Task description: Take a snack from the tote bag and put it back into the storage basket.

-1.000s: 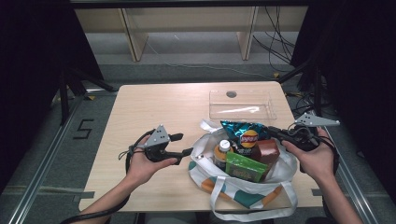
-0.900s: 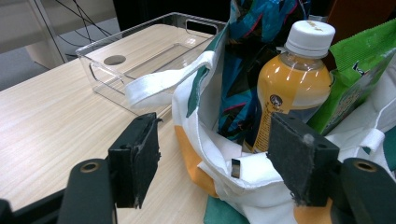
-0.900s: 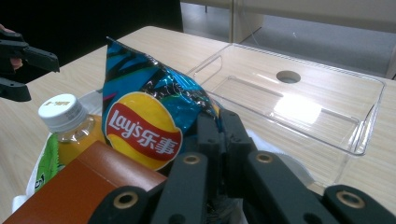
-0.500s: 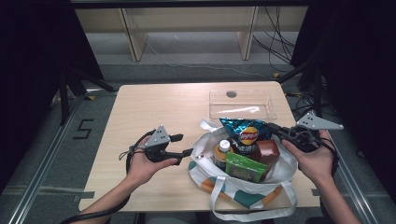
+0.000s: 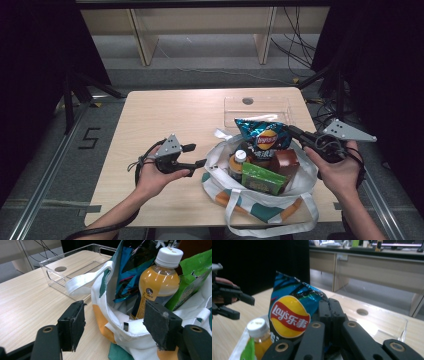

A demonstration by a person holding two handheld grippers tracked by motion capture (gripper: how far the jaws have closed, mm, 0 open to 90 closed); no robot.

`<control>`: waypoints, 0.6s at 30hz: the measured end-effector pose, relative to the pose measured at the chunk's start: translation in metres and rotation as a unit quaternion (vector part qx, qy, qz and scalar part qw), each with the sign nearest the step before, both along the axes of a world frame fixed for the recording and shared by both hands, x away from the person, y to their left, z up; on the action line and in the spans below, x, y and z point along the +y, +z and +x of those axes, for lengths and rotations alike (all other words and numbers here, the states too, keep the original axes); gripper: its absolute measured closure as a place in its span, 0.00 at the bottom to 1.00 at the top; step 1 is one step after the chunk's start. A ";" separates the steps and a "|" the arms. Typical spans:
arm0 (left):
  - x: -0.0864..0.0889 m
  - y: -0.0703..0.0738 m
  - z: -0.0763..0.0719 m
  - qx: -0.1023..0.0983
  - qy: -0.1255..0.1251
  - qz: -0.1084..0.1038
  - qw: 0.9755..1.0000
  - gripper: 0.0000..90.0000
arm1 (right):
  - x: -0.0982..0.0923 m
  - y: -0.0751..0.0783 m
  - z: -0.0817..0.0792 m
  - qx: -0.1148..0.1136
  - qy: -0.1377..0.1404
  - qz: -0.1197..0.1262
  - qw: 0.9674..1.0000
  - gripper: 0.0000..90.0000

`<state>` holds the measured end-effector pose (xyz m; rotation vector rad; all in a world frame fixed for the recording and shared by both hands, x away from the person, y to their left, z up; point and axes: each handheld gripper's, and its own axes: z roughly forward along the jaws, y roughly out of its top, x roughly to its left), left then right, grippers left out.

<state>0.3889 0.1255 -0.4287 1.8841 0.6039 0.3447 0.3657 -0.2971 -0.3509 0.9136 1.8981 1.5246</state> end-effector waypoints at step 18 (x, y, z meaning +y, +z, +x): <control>0.001 0.000 0.000 0.001 0.002 -0.003 1.000 0.37 | -0.002 0.020 -0.001 -0.019 -0.012 0.038 0.999 1.00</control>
